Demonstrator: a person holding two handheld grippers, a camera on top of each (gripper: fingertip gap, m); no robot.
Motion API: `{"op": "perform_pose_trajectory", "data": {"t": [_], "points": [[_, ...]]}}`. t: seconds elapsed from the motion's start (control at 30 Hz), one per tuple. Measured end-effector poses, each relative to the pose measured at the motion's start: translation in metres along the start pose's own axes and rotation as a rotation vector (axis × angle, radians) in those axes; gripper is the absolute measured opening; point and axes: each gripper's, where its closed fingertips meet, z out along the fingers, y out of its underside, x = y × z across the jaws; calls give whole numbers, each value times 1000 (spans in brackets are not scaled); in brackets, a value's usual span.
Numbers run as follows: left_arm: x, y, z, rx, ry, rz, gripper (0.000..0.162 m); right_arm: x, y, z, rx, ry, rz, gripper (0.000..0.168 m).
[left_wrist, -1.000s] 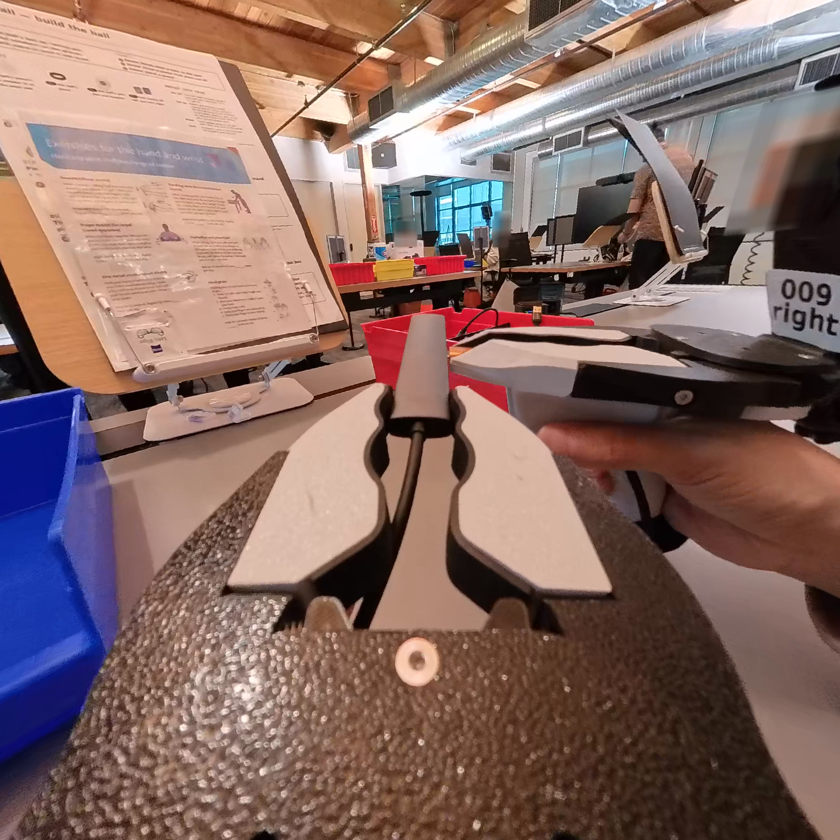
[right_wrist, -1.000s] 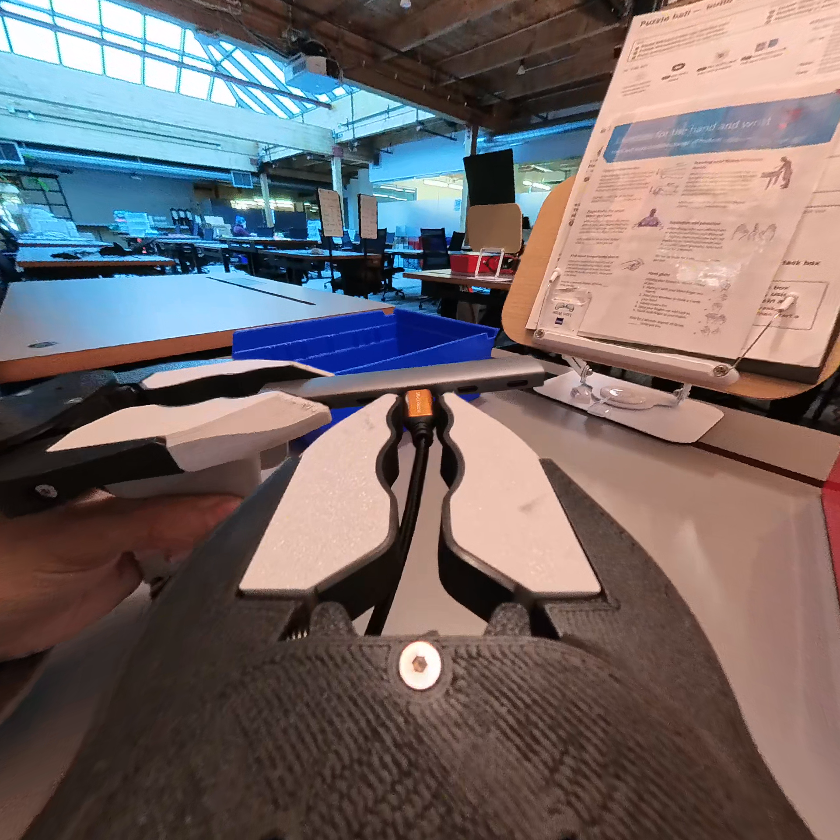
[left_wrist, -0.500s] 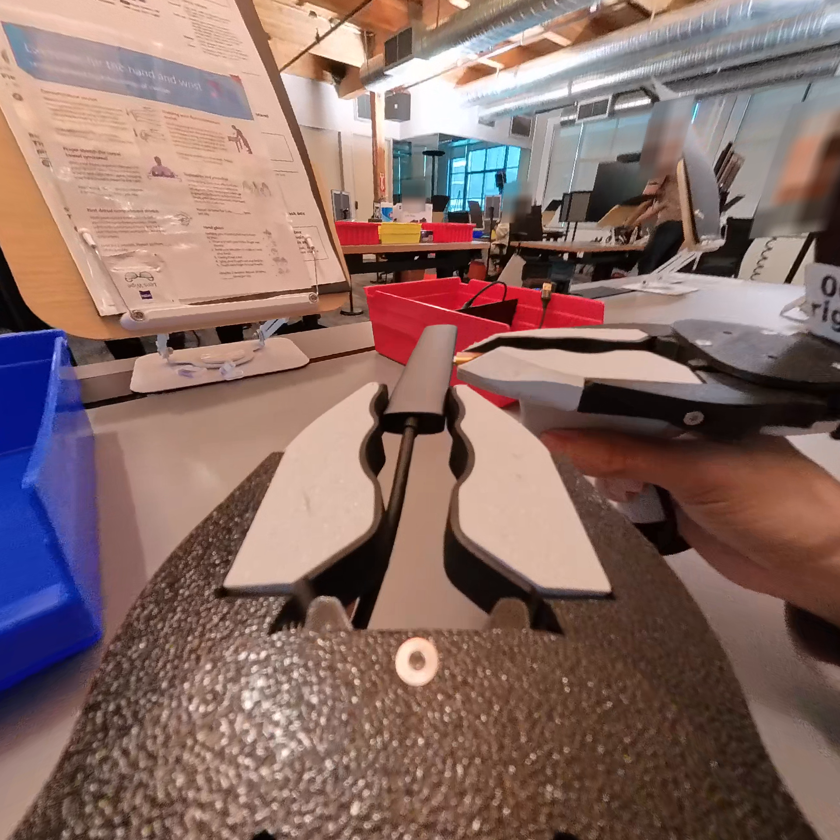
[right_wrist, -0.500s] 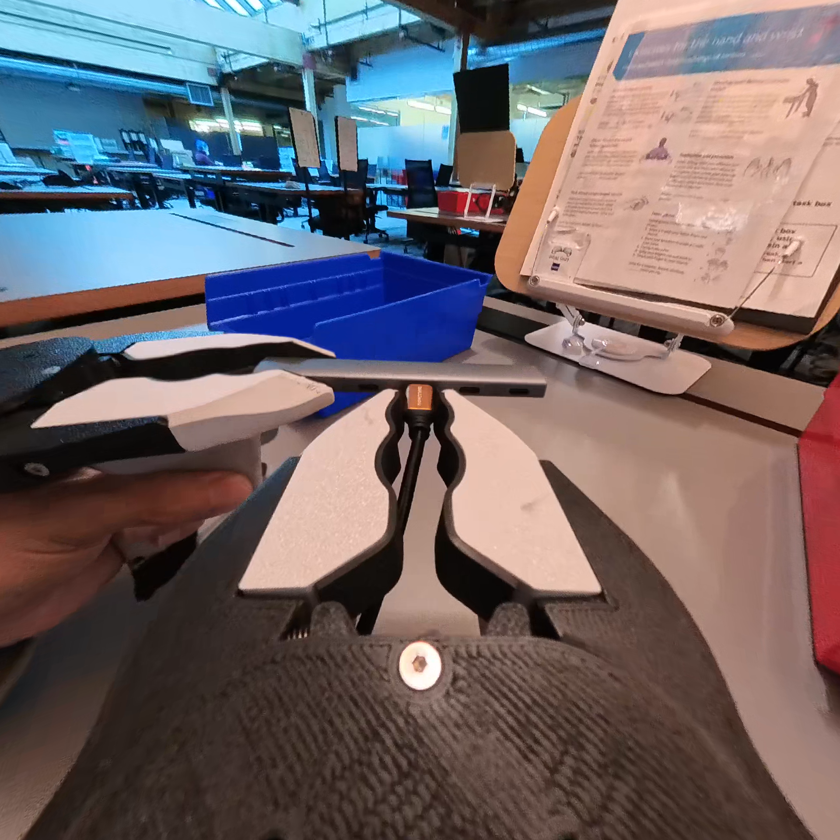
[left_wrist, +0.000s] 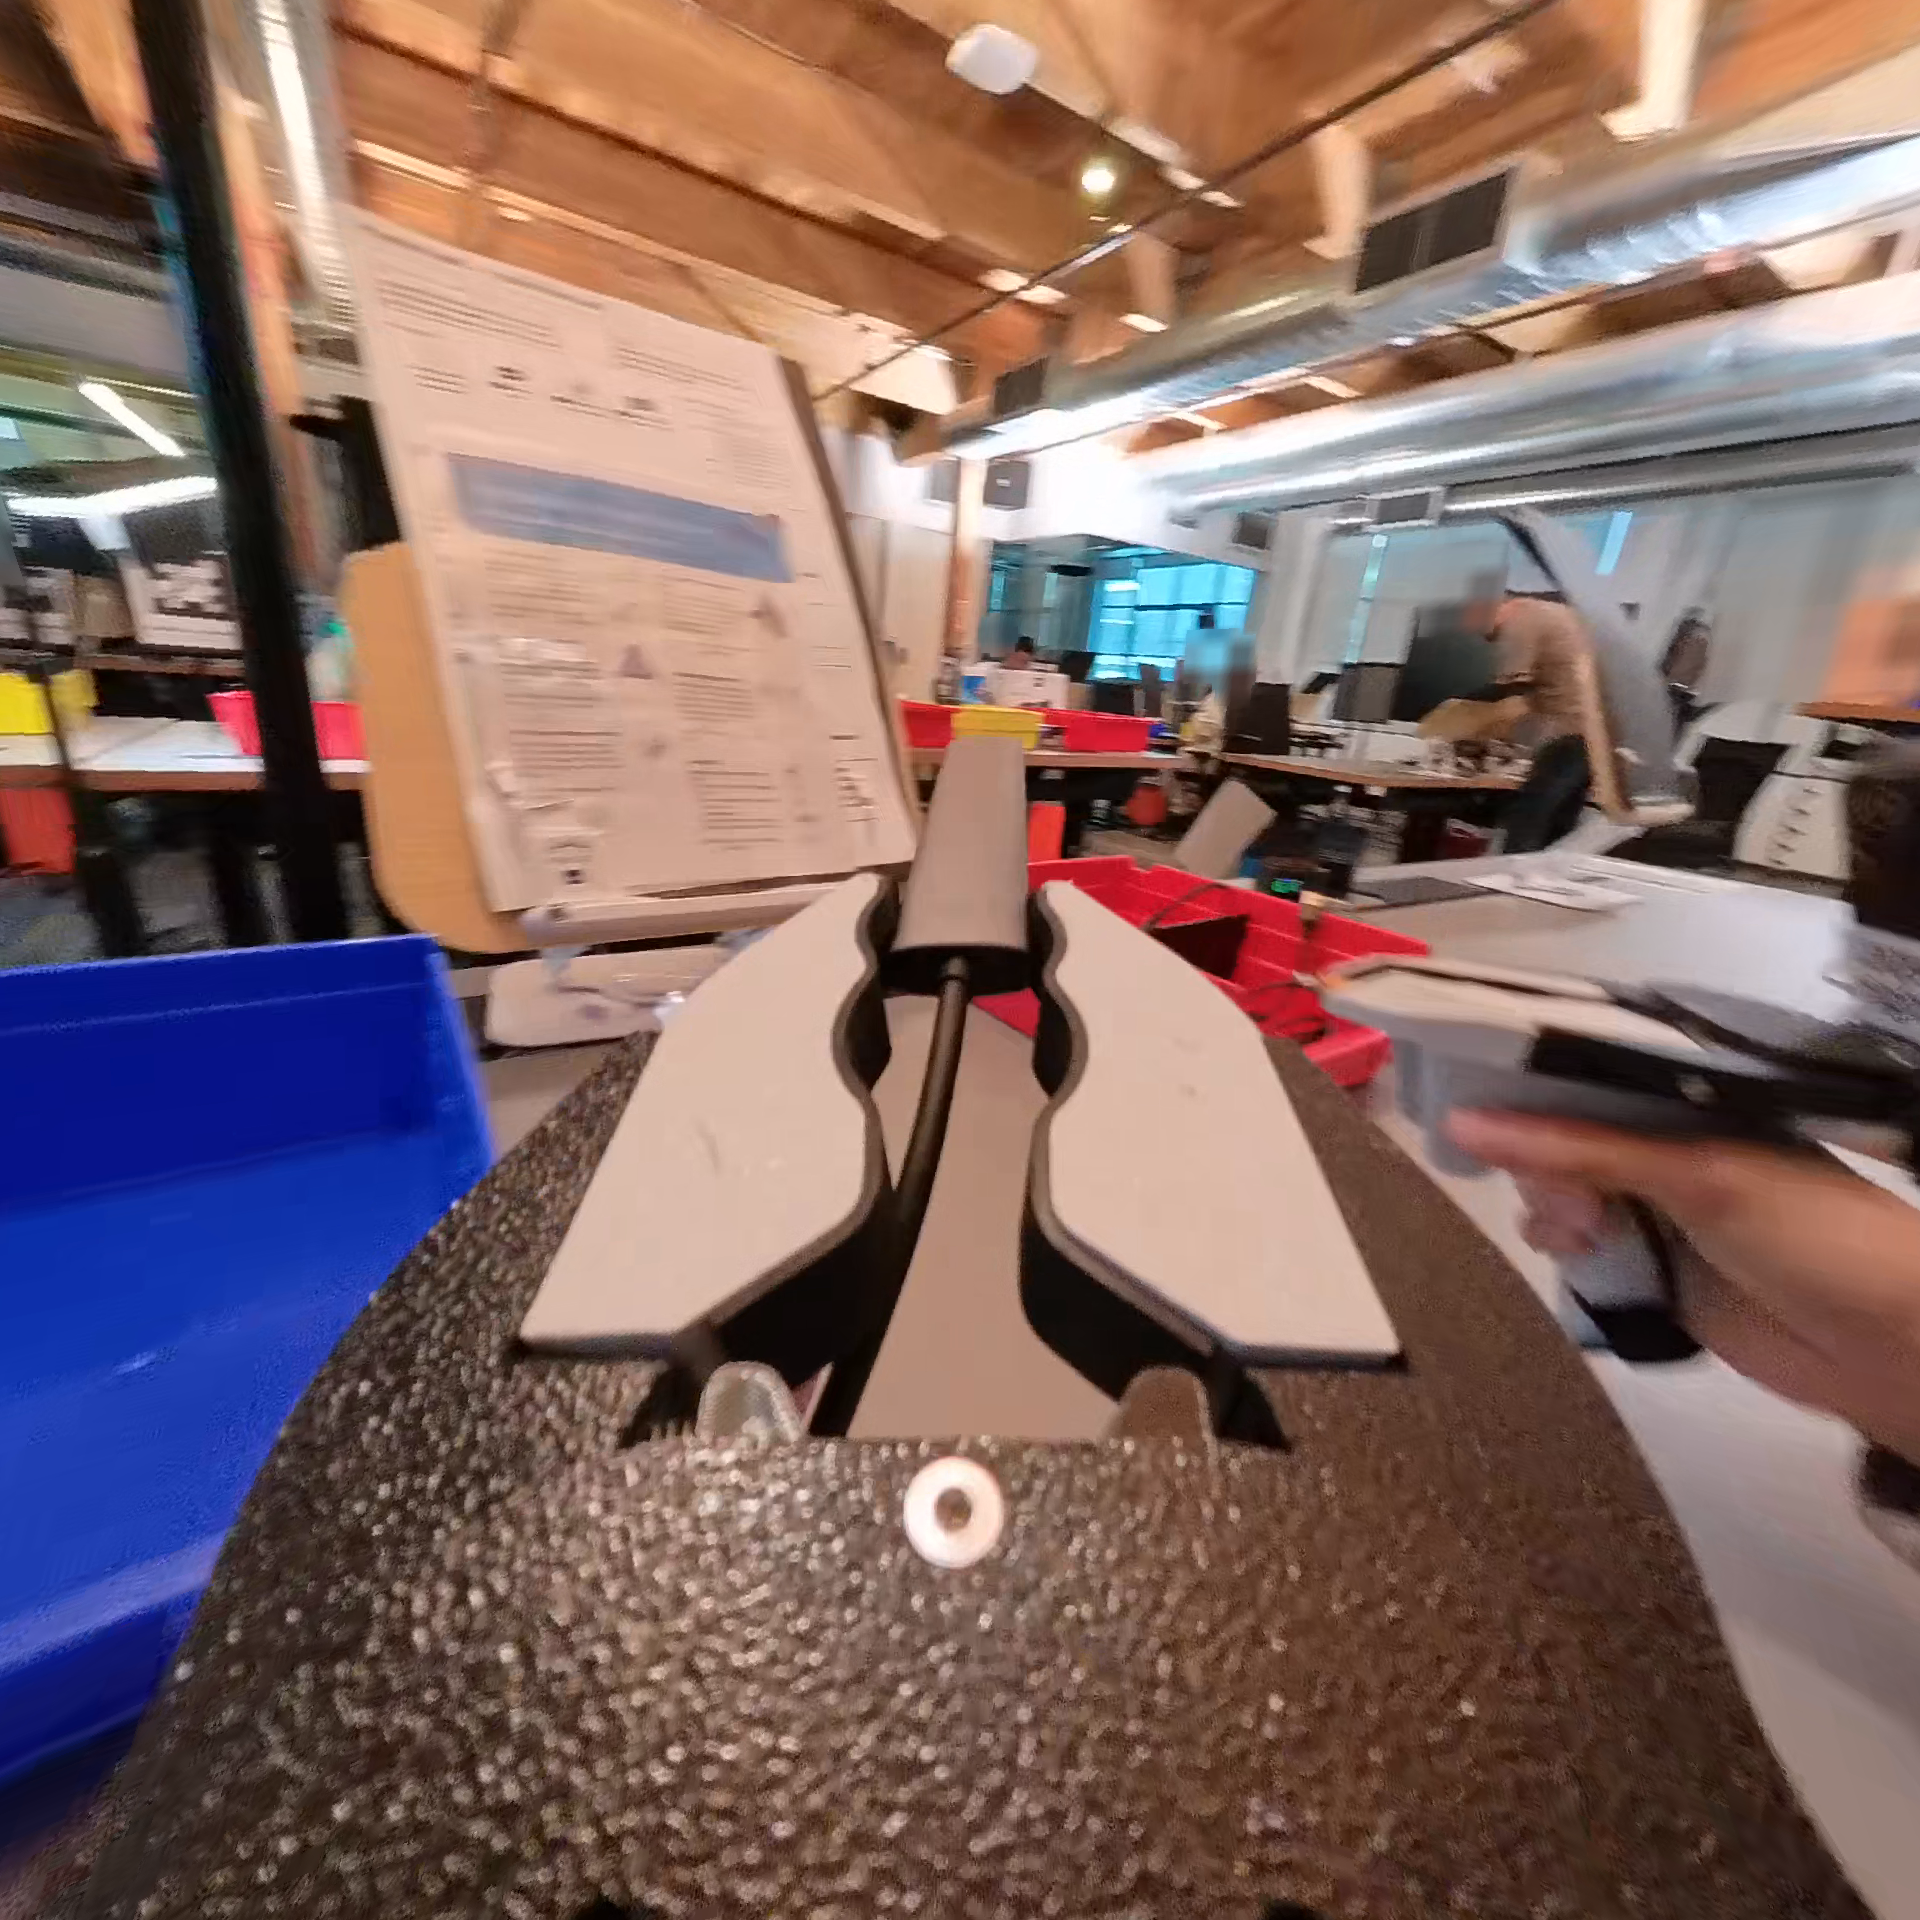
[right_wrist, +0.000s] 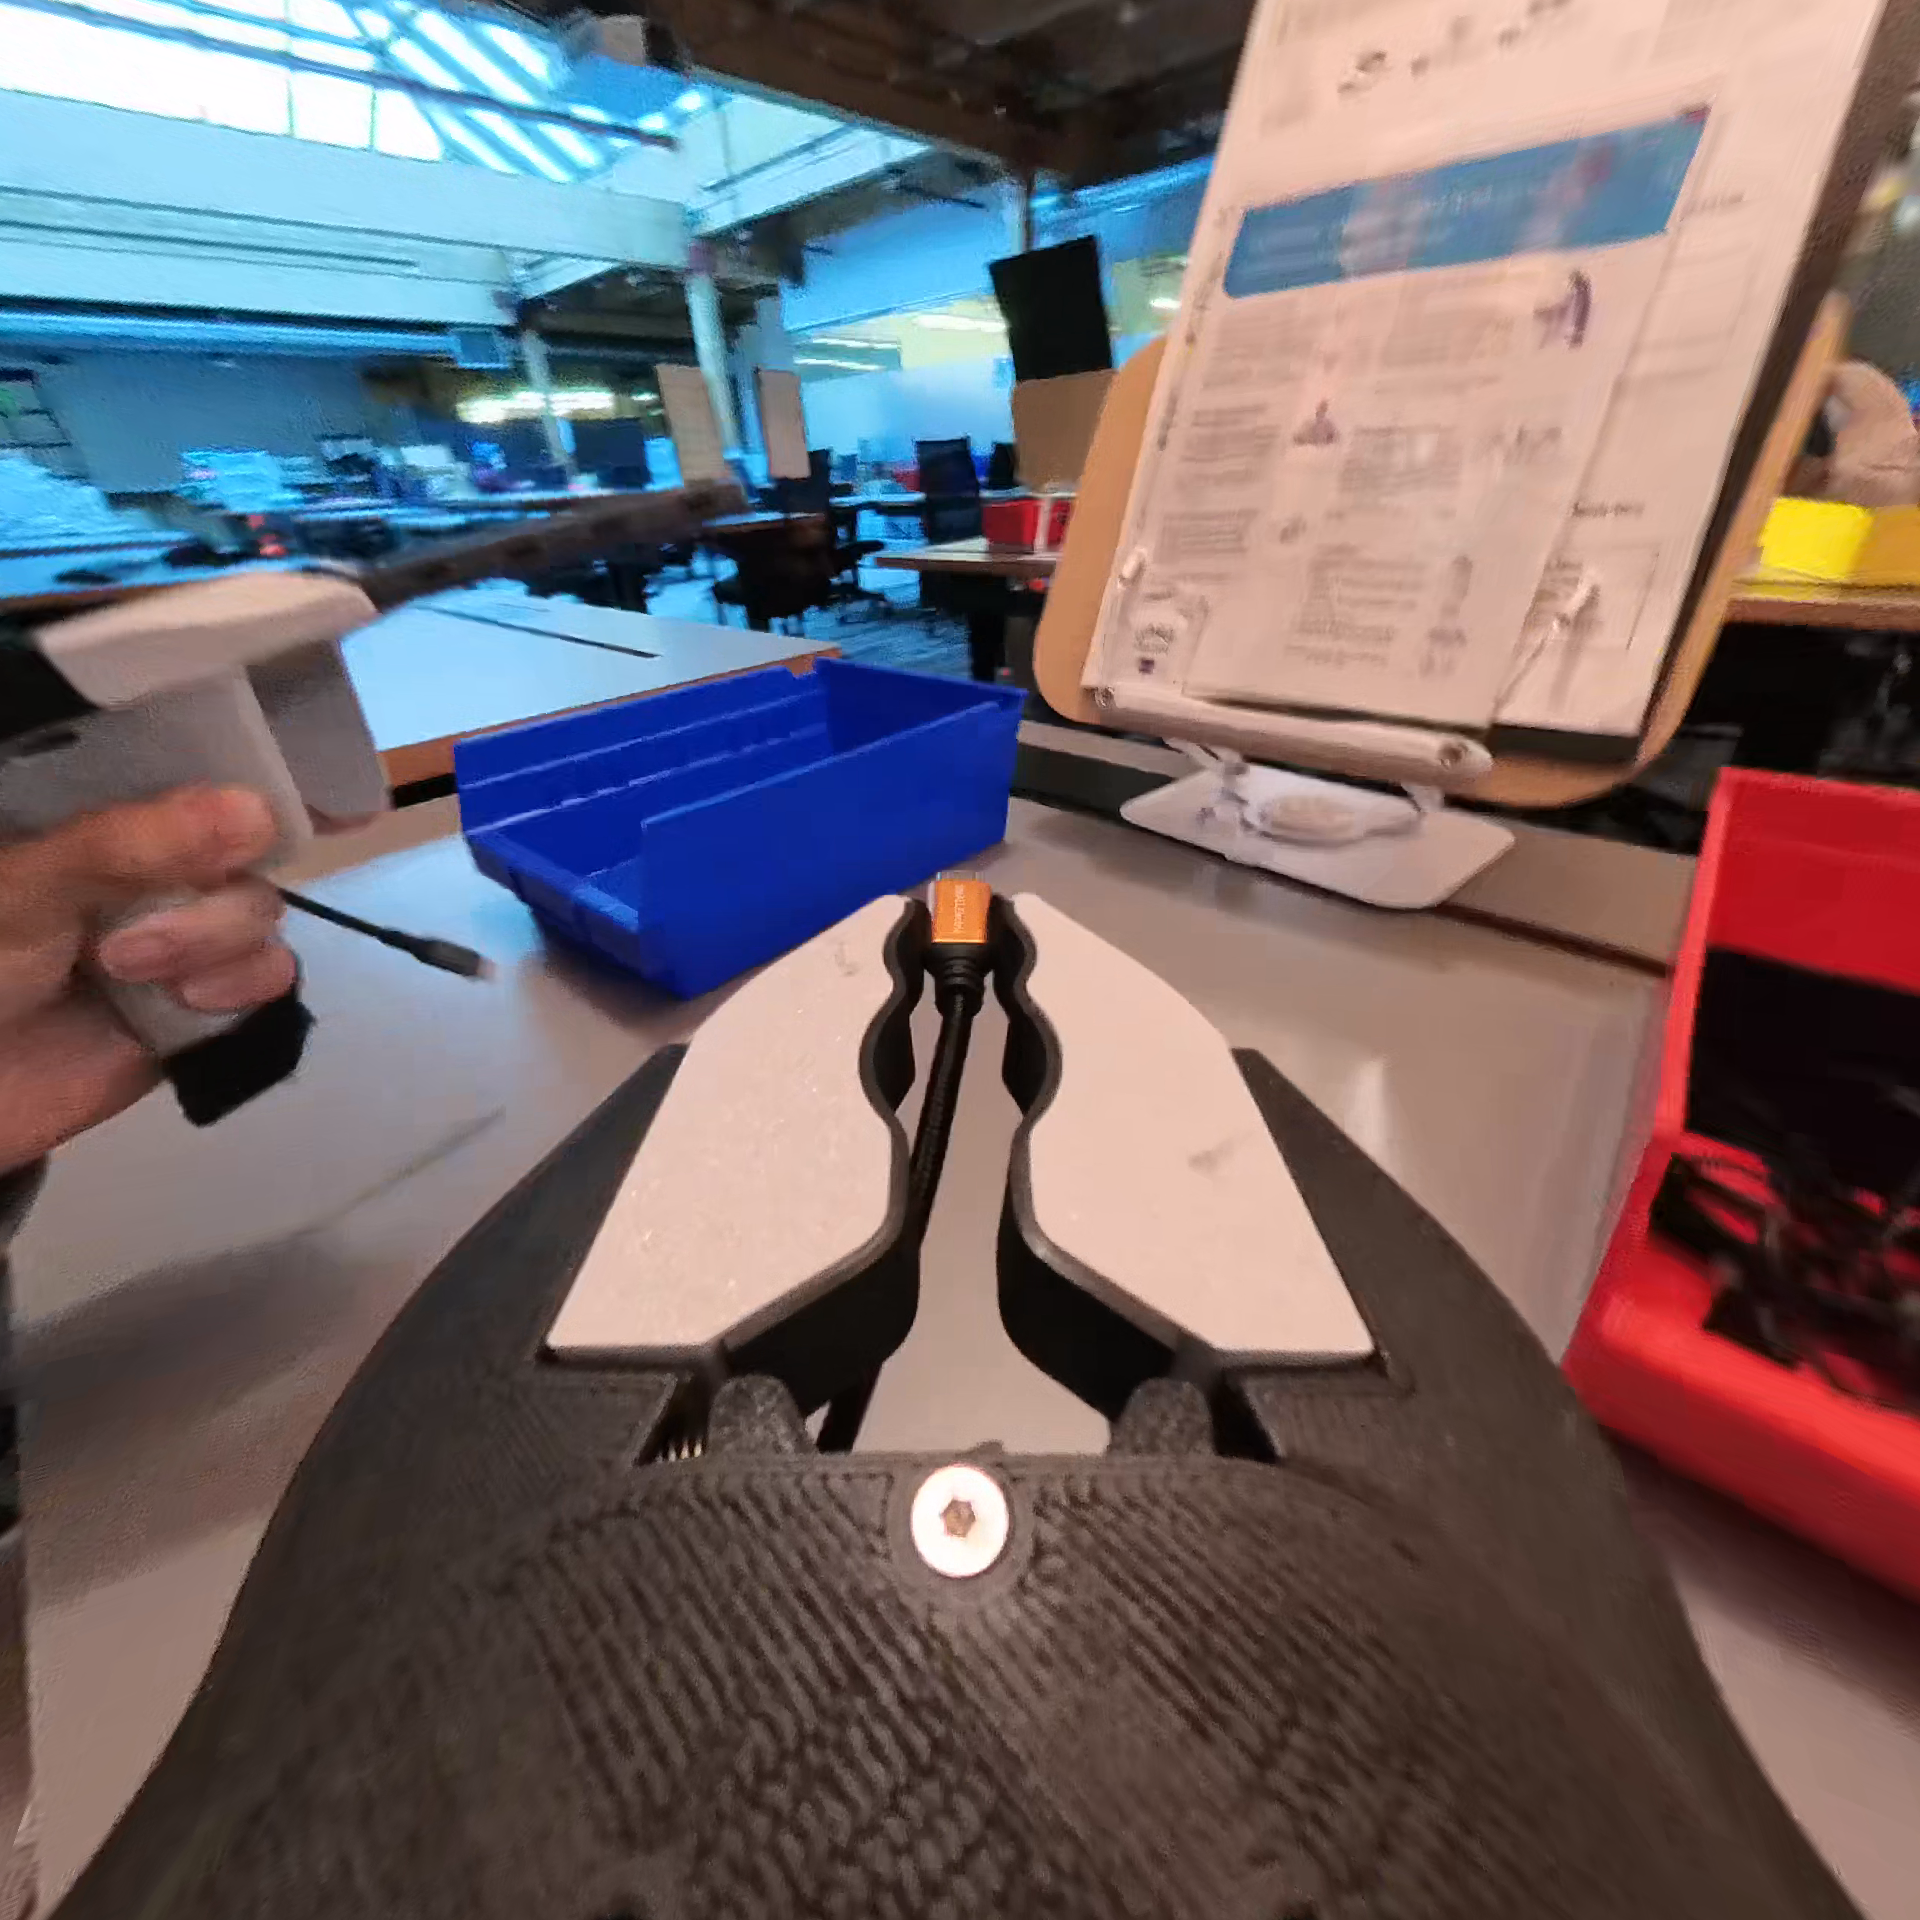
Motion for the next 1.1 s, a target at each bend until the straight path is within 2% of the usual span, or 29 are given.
{"op": "perform_pose_trajectory", "data": {"t": [0.07, 0.17, 0.27, 0.4, 0.47, 0.6, 0.67, 0.77, 0.83, 0.9, 0.93, 1.0, 1.1], "points": [[15, 9, 4, -25, 60, 48, 23, 13, -29, -3, 34, -34, -54, 13], [17, 19, 6, -51, 96, 82, 23, 58, -78, -12, 88, 5, -188, 13], [15, 19, 6, -53, 108, 49, 23, 115, -122, -15, 137, 69, -223, 13], [15, 19, 6, -48, 131, 49, 23, 175, -161, -9, 197, 192, -278, 13], [13, 21, 6, -56, 138, 42, 23, 194, -165, 2, 183, 223, -352, 13], [11, 27, 6, -67, 149, 29, 23, 225, -124, 31, 58, 293, -453, 13], [10, 30, 7, -76, 148, 36, 23, 221, -90, 47, -12, 251, -458, 13], [10, 35, 7, -84, 160, 22, 23, 227, -39, 59, -127, 275, -526, 13], [9, 39, 7, -93, 160, 16, 23, 234, 2, 64, -277, 249, -484, 13], [10, 43, 8, -108, 163, 19, 23, 240, 27, 61, -387, 235, -543, 13], [10, 44, 8, -109, 164, 18, 23, 240, 37, 60, -437, 211, -546, 17], [11, 46, 9, -114, 177, 13, 23, 237, 56, 52, -573, 140, -493, 36], [10, 51, 10, -127, 179, 6, 23, 241, 47, 40, -618, 147, -379, 65]]}}
